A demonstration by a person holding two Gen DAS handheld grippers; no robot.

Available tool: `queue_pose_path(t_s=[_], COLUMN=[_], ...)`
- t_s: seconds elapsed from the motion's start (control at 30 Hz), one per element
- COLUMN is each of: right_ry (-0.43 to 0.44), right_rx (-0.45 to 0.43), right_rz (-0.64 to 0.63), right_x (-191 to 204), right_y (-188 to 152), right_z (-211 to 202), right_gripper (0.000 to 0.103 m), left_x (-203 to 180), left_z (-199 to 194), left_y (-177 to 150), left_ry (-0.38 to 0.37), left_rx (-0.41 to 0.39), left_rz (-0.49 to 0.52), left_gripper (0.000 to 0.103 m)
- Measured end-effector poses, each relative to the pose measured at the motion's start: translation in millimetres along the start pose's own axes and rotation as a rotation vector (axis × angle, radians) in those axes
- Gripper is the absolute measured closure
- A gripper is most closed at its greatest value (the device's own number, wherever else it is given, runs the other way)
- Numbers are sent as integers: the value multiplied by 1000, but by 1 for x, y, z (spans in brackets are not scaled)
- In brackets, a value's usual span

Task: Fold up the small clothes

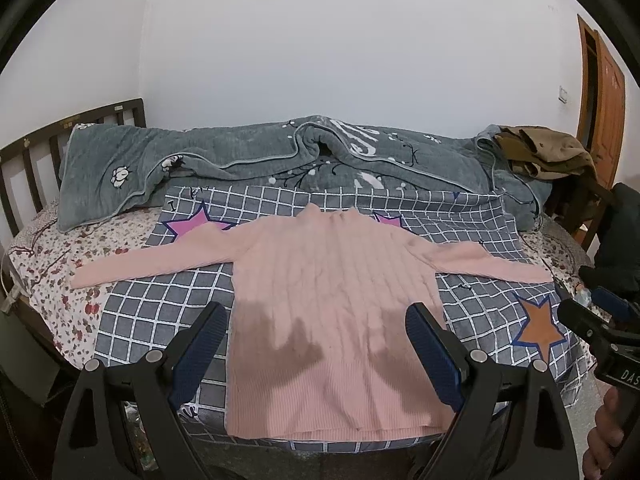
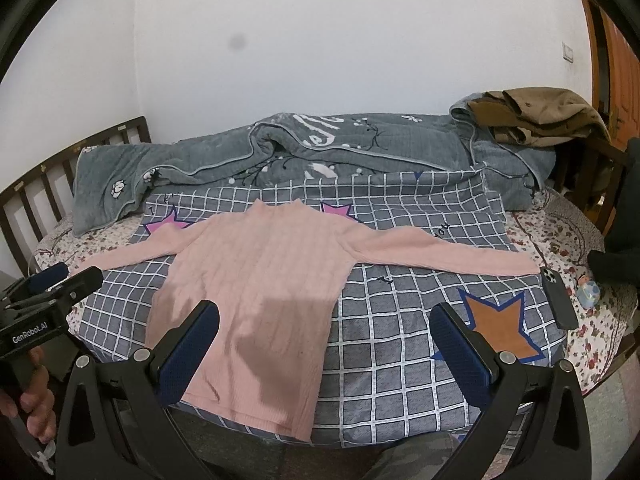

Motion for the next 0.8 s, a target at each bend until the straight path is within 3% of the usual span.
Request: queue_pose_path(t_s=[0.8], right_ry=[-9], right_rx=[-22], right_rz=[3], right_x=[-5], right_y=[-1], right_z=[-8], right_gripper=[0], left_x=[2], left_z=[-6], left_y=[2], left_ry=[-5], left_rx=[-4], left_rz=[-14], left_gripper=[12])
Point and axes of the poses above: each gripper's, at about its wrist camera, not at the fingertips, and z roughly the way its jaws point, x to its left, y to its top, the point moved 1 cm from there along z, roughly the way its jaws point, and after that the axes turned 5 degrees about x, right-handed, at the moved point
